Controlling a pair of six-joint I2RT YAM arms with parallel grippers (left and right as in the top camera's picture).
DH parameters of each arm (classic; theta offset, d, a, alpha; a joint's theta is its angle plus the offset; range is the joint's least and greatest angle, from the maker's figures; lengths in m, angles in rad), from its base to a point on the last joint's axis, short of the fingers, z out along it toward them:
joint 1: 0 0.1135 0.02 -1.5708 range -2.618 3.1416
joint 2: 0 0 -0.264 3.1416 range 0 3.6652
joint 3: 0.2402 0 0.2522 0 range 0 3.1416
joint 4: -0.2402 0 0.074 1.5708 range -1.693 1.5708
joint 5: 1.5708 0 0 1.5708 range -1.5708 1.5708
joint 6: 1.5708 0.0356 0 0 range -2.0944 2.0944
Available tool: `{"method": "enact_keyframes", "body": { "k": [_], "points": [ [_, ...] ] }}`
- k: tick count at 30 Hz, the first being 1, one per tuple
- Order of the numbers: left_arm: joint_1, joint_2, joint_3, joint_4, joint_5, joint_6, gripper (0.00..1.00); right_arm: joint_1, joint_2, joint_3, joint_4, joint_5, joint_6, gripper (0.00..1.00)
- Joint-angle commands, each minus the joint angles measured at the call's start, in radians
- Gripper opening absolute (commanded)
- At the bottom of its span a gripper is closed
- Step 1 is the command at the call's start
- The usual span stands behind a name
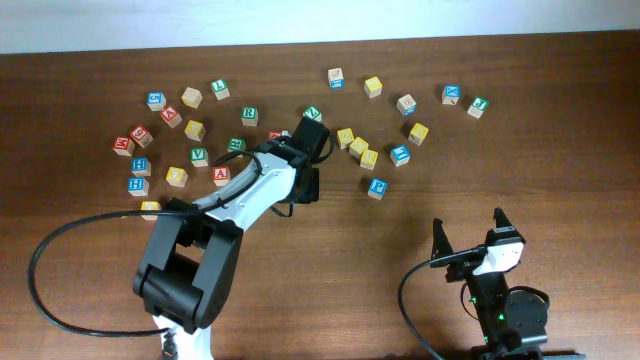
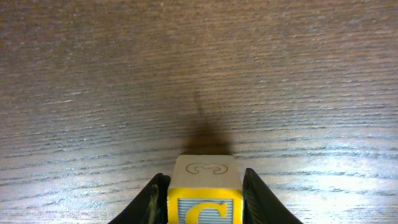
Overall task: Spell out CVPR
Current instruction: 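Lower the left gripper and grasp the yellow C block, then carry the C block toward the front center and set it down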
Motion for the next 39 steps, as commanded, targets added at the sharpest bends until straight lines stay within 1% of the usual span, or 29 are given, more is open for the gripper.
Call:
{"method": "enact_keyframes", "body": {
  "k": [1, 5, 9, 11, 13, 15, 16, 18, 22, 24, 26, 29, 33, 34, 36, 37, 39],
  "points": [
    [0.006, 0.014, 0.016, 0.000, 0.001, -0.002, 0.29, -0.002, -0.008, -0.005, -0.006, 0.005, 0.010, 0.98],
    [0.006, -0.008, 0.018, -0.017, 0.026, -0.002, 0.27, -0.002, -0.008, -0.005, -0.006, 0.005, 0.010, 0.98],
    [0.020, -0.108, 0.020, -0.061, 0.026, -0.002, 0.26, -0.002, -0.008, -0.005, -0.006, 0.005, 0.010, 0.98],
    [0.046, -0.193, 0.020, -0.122, 0.026, -0.002, 0.25, -0.002, -0.008, -0.005, -0.006, 0.005, 0.010, 0.98],
    [0.084, -0.265, 0.019, -0.227, 0.027, -0.002, 0.22, -0.002, -0.008, -0.005, -0.006, 0.005, 0.010, 0.98],
    [0.105, -0.276, 0.019, -0.311, 0.027, -0.003, 0.23, -0.002, -0.008, -0.005, -0.006, 0.005, 0.010, 0.98],
    [0.118, -0.275, 0.008, -0.372, 0.027, -0.031, 0.23, -0.002, -0.008, -0.005, -0.006, 0.005, 0.010, 0.98],
    [0.122, -0.275, -0.021, -0.389, 0.026, -0.040, 0.24, -0.002, -0.008, -0.005, -0.006, 0.005, 0.010, 0.98],
    [0.122, -0.275, -0.128, -0.309, 0.026, -0.047, 0.24, -0.002, -0.008, -0.005, -0.006, 0.005, 0.010, 0.98],
    [0.130, -0.275, -0.190, -0.212, 0.014, -0.047, 0.25, -0.002, -0.008, -0.005, -0.006, 0.005, 0.010, 0.98],
    [0.158, -0.275, -0.250, -0.129, 0.003, -0.047, 0.26, -0.002, -0.008, -0.005, -0.006, 0.005, 0.010, 0.98],
    [0.206, -0.275, -0.316, -0.079, 0.004, -0.042, 0.27, -0.002, -0.008, -0.005, -0.006, 0.005, 0.010, 0.98],
    [0.214, -0.275, -0.340, -0.004, 0.016, 0.018, 0.27, -0.002, -0.008, -0.005, -0.006, 0.005, 0.010, 0.98],
    [0.214, -0.275, -0.340, 0.007, 0.018, 0.018, 0.27, -0.002, -0.008, -0.005, -0.006, 0.005, 0.010, 0.98],
    [0.214, -0.275, -0.340, 0.022, 0.023, 0.025, 0.27, -0.002, -0.008, -0.005, -0.006, 0.005, 0.010, 0.99],
    [0.214, -0.275, -0.340, 0.027, 0.023, 0.055, 0.27, -0.002, -0.008, -0.005, -0.006, 0.005, 0.010, 0.98],
    [0.214, -0.275, -0.340, 0.026, 0.023, 0.076, 0.28, -0.002, -0.008, -0.005, -0.006, 0.005, 0.010, 0.98]
  ]
}}
